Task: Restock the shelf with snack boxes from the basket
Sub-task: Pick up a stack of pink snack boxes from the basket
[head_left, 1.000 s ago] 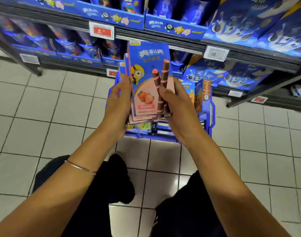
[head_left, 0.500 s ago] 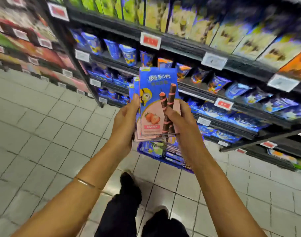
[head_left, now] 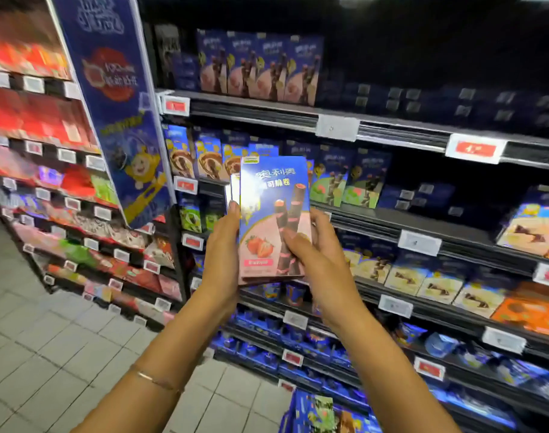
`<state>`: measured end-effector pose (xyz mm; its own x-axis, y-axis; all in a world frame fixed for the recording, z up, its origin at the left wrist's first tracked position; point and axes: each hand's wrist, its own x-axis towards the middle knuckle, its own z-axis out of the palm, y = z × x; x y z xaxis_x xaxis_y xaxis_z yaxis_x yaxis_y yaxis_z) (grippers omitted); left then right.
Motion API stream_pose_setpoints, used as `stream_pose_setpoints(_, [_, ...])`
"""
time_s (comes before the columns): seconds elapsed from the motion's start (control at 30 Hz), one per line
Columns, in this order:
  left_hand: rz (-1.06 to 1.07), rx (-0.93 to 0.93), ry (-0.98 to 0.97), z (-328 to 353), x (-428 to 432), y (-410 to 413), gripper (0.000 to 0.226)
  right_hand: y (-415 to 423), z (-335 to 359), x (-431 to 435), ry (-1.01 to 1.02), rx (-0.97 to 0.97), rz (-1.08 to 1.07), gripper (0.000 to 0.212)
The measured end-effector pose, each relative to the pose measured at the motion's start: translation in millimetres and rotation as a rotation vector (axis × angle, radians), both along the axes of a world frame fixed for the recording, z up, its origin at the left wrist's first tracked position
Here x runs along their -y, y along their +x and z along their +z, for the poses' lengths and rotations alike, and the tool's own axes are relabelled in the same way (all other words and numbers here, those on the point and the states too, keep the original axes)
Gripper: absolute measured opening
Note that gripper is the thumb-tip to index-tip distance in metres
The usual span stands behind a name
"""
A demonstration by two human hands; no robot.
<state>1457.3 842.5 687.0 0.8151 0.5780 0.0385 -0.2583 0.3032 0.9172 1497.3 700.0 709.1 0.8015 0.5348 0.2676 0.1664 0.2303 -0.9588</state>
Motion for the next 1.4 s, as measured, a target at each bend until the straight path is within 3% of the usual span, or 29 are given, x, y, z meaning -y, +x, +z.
stream_pose_setpoints(0.17, [0.108, 0.053, 0.109, 31.6, -40.0, 26.2, 0.064, 26.4, 36.7, -29.9, -0.020, 0.031, -0.013, 0.038])
stream_pose_setpoints(0.33, [0.071, 0.104, 0.172, 54.6, -84.9, 63.2, 0.080, 69.5, 68.5, -55.4, -0.166, 0.088, -0.017, 0.054])
stream_pose_setpoints(0.43, [0.168, 0.148, 0.268, 67.2, -105.9, 82.2, 0.088, 102.8, 82.9, -71.3, -0.178, 0.118, 0.040, 0.044])
stream_pose_setpoints(0.5, [0.190, 0.199, 0.295, 71.1, -121.7, 96.9, 0.080, 123.0, 89.2, -84.3, -0.168, 0.130, 0.084, 0.045])
stream_pose_setpoints(0.57, [0.228, 0.220, 0.322, 74.8, -139.3, 112.0, 0.055, 137.9, 94.8, -98.5, -0.160, 0.134, 0.133, 0.050])
stream_pose_setpoints(0.67, [0.300, 0.222, 0.385, 79.7, -171.2, 132.5, 0.030, 164.2, 101.1, -117.9, -0.159, 0.164, 0.151, 0.042])
stream_pose_setpoints(0.93, [0.461, 0.230, 0.349, 93.4, -244.6, 141.1, 0.045, 255.6, 150.4, -173.7, -0.023, 0.310, -0.104, 0.032])
stream_pose_setpoints(1.03, [0.439, 0.249, 0.299, 103.2, -260.9, 143.1, 0.051, 286.5, 163.1, -213.4, -0.121, 0.402, -0.232, 0.036])
stream_pose_setpoints(1.13, [0.447, 0.234, 0.277, 114.1, -271.1, 147.4, 0.055, 304.7, 170.4, -258.9, -0.372, 0.549, -0.405, 0.042])
stream_pose_setpoints(1.23, [0.446, 0.234, 0.298, 120.9, -286.0, 153.3, 0.045, 311.3, 169.5, -302.8, -0.563, 0.622, -0.457, 0.046])
stream_pose_setpoints(1.4, [0.357, 0.259, 0.335, 123.2, -305.2, 160.0, 0.060, 313.4, 164.5, -356.8, -0.649, 0.655, -0.543, 0.034])
